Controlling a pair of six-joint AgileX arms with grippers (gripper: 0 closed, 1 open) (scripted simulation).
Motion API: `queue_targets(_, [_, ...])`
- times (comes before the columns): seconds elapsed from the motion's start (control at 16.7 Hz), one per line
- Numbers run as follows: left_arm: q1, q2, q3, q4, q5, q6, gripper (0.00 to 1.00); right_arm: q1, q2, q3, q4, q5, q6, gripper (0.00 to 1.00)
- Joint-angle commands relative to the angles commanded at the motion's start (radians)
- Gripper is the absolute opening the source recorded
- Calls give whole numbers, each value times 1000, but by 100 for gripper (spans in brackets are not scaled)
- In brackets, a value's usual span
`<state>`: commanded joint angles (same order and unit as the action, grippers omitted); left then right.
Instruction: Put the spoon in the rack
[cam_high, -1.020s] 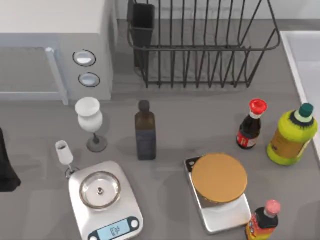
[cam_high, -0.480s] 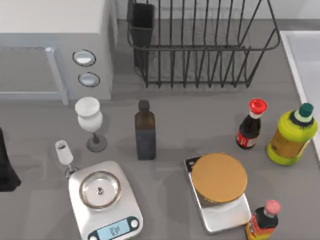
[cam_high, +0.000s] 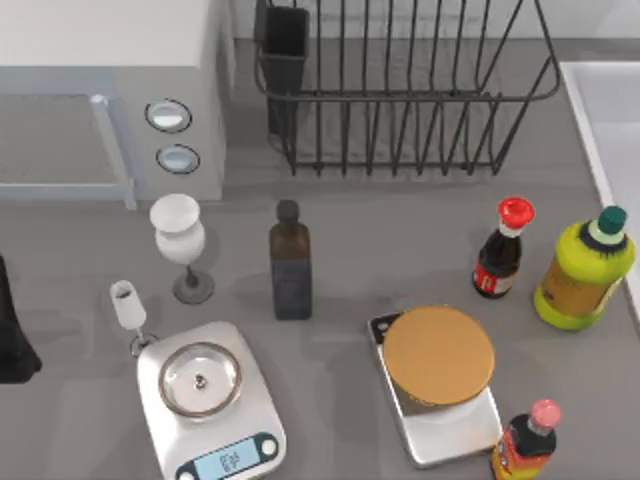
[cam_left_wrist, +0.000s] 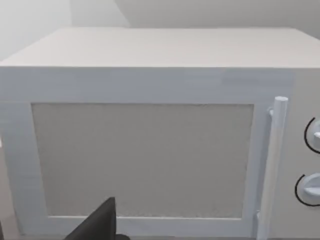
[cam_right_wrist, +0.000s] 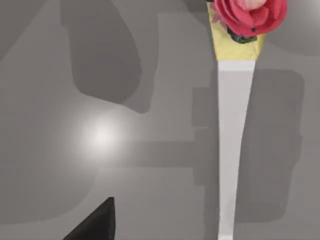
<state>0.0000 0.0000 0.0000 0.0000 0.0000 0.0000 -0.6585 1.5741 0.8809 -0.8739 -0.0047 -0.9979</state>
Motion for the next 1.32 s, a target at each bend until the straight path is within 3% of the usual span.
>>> queue_targets(0.3, [0,0,0,0,0,0,100,1,113,-124,242,0,3,100])
queue_targets(0.66, [0,0,0,0,0,0,100,1,135,-146,280,0,3,100])
queue_targets(1.32, [0,0,0,0,0,0,100,1,135,-146,280,0,3,17])
